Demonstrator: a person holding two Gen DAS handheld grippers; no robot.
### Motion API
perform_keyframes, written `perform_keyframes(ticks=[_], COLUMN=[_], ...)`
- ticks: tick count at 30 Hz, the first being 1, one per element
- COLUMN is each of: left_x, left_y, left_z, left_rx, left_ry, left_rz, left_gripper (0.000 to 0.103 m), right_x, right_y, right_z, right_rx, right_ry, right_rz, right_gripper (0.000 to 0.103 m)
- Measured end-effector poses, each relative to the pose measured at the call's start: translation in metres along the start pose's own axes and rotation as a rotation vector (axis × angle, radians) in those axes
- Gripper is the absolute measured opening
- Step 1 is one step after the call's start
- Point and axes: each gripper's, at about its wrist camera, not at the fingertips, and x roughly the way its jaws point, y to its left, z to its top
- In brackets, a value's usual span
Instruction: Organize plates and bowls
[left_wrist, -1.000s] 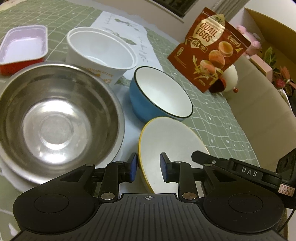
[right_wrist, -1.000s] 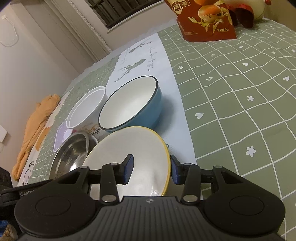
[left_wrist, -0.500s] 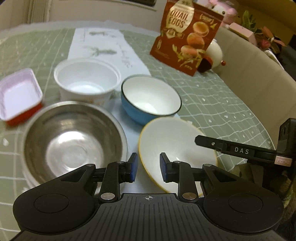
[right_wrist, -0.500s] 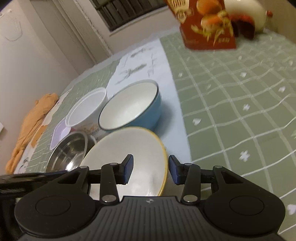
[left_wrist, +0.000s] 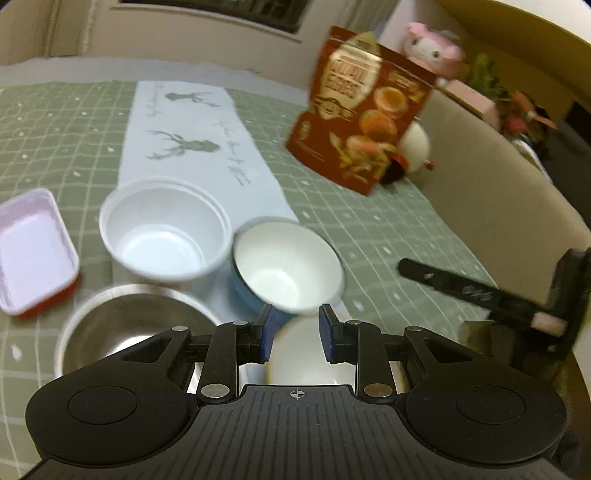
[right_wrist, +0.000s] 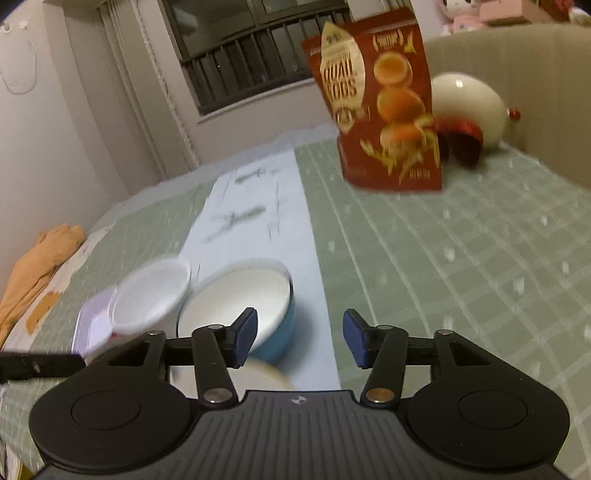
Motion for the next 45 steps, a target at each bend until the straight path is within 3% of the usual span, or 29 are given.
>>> perform_keyframes(ticks=[1, 4, 9, 13, 20, 21, 23, 29, 34, 40, 45], left_x=[0.008, 0.034, 0.074, 0.104, 0.136, 0.139, 0.146, 0.164, 0.175, 0.192, 0.203], left_y=[0.001, 0.013, 0.029, 0.038, 0.04, 0.04, 0.037, 0.03, 0.022, -0.003, -0.035], left_z=[0.01, 0.029, 0.034, 0.033, 0.034, 0.035, 0.036, 0.041, 0.043, 0.038, 0.029], left_rx=[-0.007, -0.075, -0.113, -0.14, -0.129, -0.123, -0.095, -0.045, -0.046, -0.029, 0.005], left_ry=[0.016, 0.052, 0.098, 0.11, 0.146, 0.15, 0.155, 0.171, 0.171, 0.241, 0.292], left_rz=[0.023, 0.048, 0.071, 0.096, 0.122, 0.129, 0.146, 0.178, 0.168, 0.079, -0.029], left_gripper=[0.028, 0.028, 0.028, 0.028, 0.028, 0.028, 0.028, 0.028, 0.035, 0.035, 0.035], right_x=[0.009, 0.038, 0.086, 0.099, 0.114, 0.118, 0.131, 0.158, 0.153, 0.121, 0.092], right_y=[0.0, -0.008, -0.03, -0.025, -0.009, -0.008, -0.009, -0.018, -0.021, -0.029, -0.064], right_z=[0.013, 0.039, 0.03, 0.024, 0.018, 0.017, 0.012, 0.0, -0.003, 0.001, -0.001], right_rx=[0.014, 0.084, 0.196, 0.14, 0.126, 0.131, 0.155, 0.226, 0.237, 0.143, 0.159], right_ry=[0.026, 0.062, 0.173, 0.182, 0.252, 0.271, 0.326, 0.419, 0.398, 0.279, 0.233], right_rz=[0.015, -0.006, -0.046, -0.07, 0.047, 0.064, 0.098, 0.136, 0.157, 0.029, -0.027], right_gripper=[0.069, 0.069, 0.069, 0.069, 0.068, 0.067, 0.05, 0.048, 0.048, 0.048, 0.049])
